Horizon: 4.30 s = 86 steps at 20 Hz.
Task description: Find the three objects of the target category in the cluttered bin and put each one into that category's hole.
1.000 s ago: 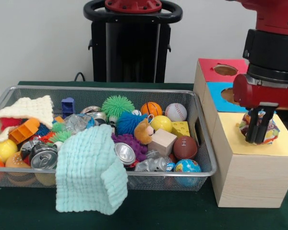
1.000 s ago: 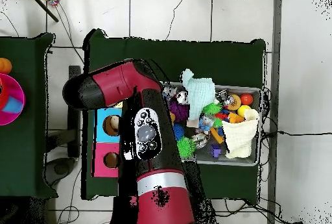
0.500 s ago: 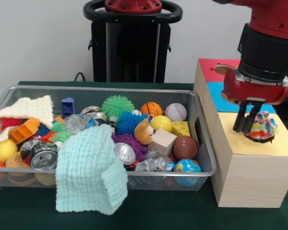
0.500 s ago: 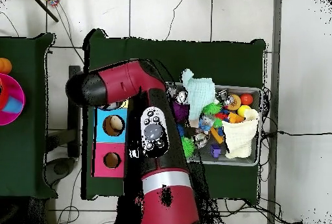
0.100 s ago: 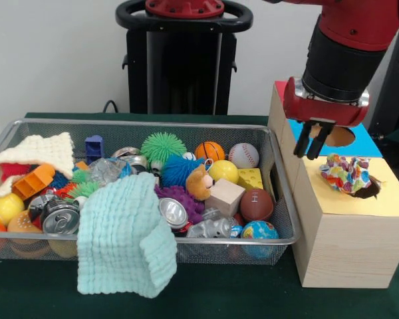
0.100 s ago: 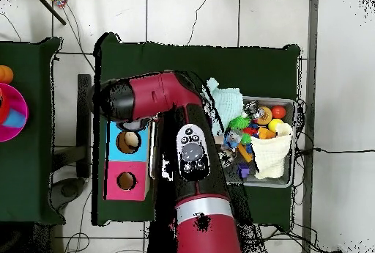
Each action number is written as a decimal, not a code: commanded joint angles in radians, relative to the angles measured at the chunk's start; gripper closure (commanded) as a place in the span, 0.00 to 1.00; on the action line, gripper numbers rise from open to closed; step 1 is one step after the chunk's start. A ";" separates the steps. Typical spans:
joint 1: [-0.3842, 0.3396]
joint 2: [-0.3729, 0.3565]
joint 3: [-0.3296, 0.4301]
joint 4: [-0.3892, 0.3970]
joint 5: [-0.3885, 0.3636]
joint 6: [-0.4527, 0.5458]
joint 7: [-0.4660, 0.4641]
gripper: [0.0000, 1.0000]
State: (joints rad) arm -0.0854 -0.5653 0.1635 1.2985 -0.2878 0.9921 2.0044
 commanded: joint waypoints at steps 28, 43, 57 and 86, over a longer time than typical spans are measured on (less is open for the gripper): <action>0.020 0.044 0.081 0.096 0.065 -0.089 0.065 1.00; 0.136 -0.044 -0.075 -0.026 -0.028 0.035 0.107 1.00; 0.144 0.007 -0.112 -0.094 -0.071 -0.077 0.069 1.00; 0.081 0.134 -0.039 -0.099 0.040 -0.020 -0.045 1.00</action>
State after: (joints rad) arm 0.0580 -0.5080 0.0488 1.1760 -0.2720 0.8433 2.0044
